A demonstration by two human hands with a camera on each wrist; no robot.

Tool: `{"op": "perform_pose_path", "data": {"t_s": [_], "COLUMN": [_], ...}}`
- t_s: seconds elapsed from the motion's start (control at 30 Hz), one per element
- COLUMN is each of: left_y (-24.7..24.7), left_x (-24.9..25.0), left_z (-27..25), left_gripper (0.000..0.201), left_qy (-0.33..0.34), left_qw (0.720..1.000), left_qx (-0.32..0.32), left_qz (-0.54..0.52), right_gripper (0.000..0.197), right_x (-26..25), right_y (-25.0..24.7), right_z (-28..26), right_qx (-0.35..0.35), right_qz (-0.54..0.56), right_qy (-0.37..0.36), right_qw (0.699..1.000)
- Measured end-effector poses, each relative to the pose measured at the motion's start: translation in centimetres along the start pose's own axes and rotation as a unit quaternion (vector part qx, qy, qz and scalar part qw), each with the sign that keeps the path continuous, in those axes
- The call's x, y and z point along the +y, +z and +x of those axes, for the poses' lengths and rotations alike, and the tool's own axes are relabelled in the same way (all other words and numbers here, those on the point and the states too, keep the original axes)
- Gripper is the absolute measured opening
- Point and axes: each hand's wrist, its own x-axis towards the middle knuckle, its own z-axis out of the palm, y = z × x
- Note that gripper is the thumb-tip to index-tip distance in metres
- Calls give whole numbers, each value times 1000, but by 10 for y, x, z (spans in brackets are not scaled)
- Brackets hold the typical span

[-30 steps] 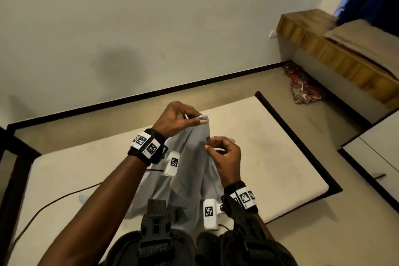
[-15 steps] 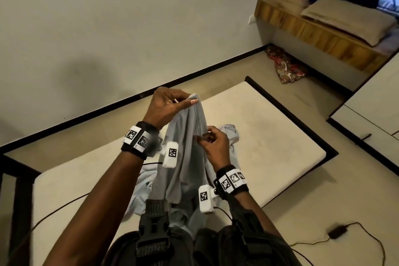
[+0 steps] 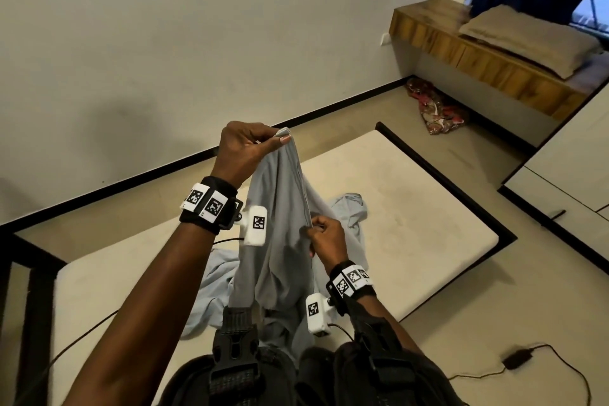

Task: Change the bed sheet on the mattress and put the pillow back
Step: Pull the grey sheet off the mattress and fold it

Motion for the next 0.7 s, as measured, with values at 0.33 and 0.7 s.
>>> {"op": "perform_pose_path", "data": {"t_s": [0.33, 0.7], "left_y": [-21, -45], "left_x": [23, 32], "left_z": [7, 15], "left_gripper": [21, 19], "left_qy": [5, 11], "left_qw": [999, 998], "left_qx": [12, 59], "left_qz": [-31, -26], "right_gripper": [23, 22], "right_x": [-7, 7], "right_y": [16, -3], "right_z": [15, 31], "right_qx": [-38, 172], "right_qz": [-10, 22], "right_qy": [55, 27], "right_qw": [998, 984]}}
